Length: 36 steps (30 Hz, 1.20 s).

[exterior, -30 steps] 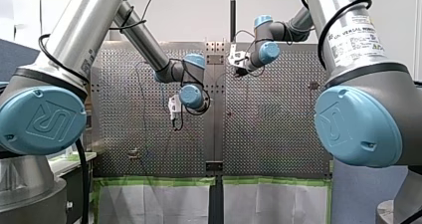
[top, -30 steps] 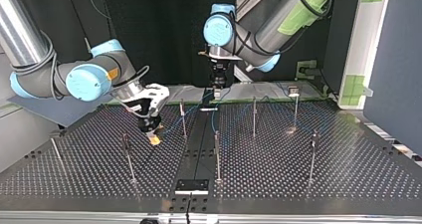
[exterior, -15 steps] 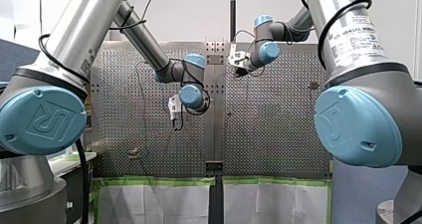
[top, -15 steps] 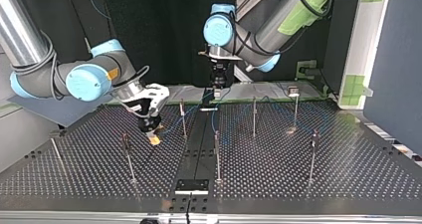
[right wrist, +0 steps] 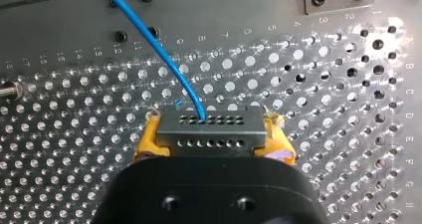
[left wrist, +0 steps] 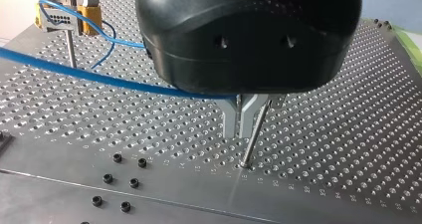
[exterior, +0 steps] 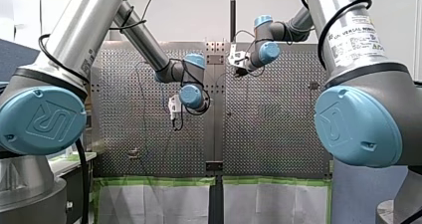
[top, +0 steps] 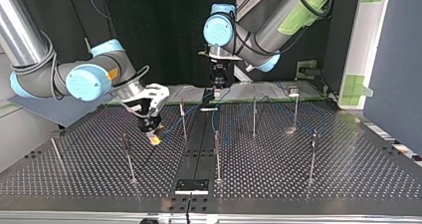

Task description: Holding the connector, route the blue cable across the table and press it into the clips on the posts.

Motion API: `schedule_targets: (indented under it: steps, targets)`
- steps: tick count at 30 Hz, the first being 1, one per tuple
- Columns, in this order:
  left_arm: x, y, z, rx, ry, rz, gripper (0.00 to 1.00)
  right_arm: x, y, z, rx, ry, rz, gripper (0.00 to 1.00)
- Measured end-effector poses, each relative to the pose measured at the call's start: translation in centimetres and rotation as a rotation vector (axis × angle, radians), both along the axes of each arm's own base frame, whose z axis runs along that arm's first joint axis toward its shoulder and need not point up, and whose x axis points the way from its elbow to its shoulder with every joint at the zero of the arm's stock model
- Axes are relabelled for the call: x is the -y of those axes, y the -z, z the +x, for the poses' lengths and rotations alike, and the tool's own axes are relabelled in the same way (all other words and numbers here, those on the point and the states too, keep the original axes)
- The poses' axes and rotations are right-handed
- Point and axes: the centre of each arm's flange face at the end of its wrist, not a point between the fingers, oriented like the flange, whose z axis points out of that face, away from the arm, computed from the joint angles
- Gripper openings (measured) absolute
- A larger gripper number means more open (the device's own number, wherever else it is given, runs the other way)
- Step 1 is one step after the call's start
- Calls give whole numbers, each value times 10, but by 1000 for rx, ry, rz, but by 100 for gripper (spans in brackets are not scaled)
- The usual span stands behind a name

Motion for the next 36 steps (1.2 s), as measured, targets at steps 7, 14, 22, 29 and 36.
schedule_targets:
  steps: [7,14,22,29,36]
  targets:
    - [0,0,0,0,0,0,1,0,0,0,0,0,0,0]
    - [0,0,0,0,0,0,1,0,1,-1,-1,2,1,0]
    - [0,0,0,0,0,0,1,3,7,-7,-8,13,10,0]
    - [0,0,0,0,0,0,1,4,9,-9,-11,18,14,0]
    - [0,0,0,0,0,0,1,3,10,-10,-13,19,16,0]
